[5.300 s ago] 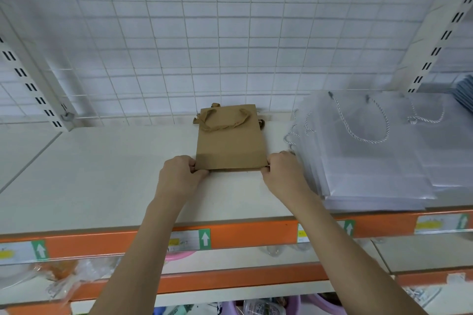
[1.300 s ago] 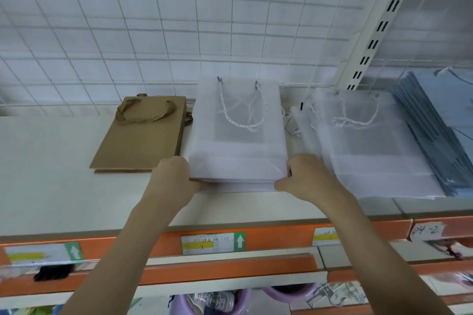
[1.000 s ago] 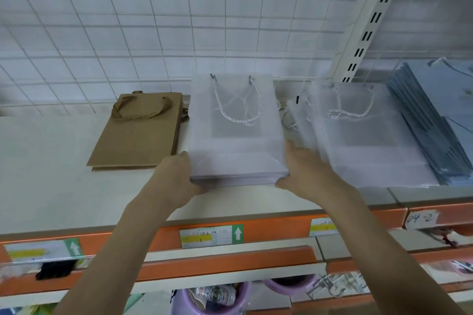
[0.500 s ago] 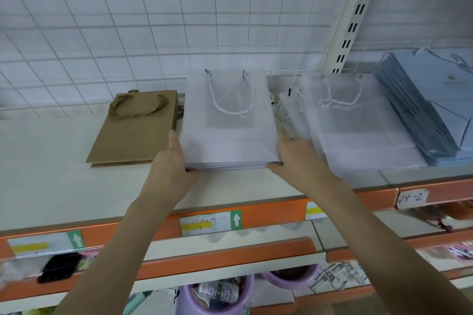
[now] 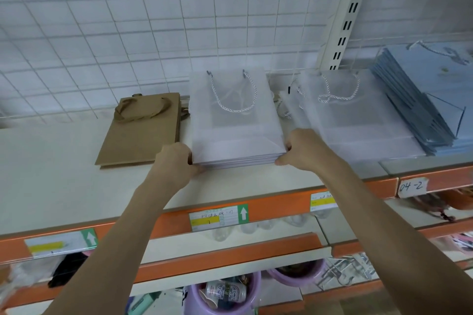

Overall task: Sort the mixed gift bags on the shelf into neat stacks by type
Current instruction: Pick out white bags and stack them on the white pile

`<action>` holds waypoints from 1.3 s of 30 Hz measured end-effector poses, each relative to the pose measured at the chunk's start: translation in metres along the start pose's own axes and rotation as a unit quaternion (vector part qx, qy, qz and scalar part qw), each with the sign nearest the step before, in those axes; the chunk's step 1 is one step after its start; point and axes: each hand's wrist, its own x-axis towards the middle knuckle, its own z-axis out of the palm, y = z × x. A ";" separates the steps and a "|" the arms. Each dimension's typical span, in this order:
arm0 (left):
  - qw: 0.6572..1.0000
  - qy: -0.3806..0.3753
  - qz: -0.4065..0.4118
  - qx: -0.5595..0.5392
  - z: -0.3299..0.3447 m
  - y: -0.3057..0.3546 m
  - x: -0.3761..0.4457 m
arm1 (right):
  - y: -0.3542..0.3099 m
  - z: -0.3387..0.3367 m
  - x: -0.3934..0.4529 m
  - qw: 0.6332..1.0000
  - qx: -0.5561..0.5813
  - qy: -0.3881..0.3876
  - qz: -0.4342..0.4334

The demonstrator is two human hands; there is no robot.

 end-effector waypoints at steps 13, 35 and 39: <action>0.996 -0.073 0.032 -0.025 -0.013 -0.008 0.005 | -0.003 -0.001 0.000 0.997 -0.073 -0.002 0.010; 0.978 -0.061 -0.087 -0.181 -0.041 -0.007 0.048 | -0.008 -0.034 0.025 0.998 -0.018 0.038 0.054; 0.906 0.002 -0.171 -0.388 -0.036 0.012 0.072 | -0.011 -0.026 0.045 0.999 0.003 -0.008 0.051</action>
